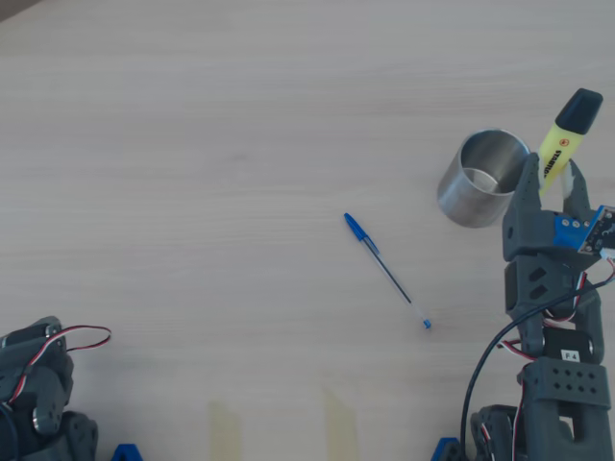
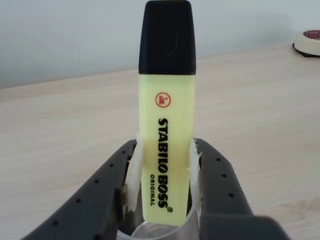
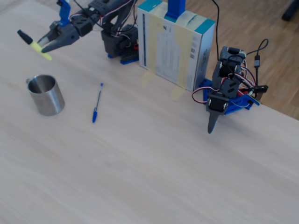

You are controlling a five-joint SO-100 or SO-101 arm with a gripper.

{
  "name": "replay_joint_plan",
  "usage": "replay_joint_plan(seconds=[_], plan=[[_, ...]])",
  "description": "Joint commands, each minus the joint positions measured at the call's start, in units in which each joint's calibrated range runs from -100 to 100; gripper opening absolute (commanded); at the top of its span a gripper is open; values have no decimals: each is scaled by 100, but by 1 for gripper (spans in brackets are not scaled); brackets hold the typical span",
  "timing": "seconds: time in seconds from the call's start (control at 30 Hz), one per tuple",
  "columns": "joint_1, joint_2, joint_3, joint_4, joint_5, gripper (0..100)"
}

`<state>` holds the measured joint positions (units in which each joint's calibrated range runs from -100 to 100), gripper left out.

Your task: Grab the yellow pen and put it in the silver cup.

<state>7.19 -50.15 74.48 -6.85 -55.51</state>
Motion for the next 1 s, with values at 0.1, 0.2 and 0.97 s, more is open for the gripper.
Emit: replay_joint_plan(seconds=[0.1,0.2,0.97], plan=[[-178,443,-42,-898,27,2],[-187,609,-42,-1121,27,2],[-396,1848,-106,-2588,-20,2]])
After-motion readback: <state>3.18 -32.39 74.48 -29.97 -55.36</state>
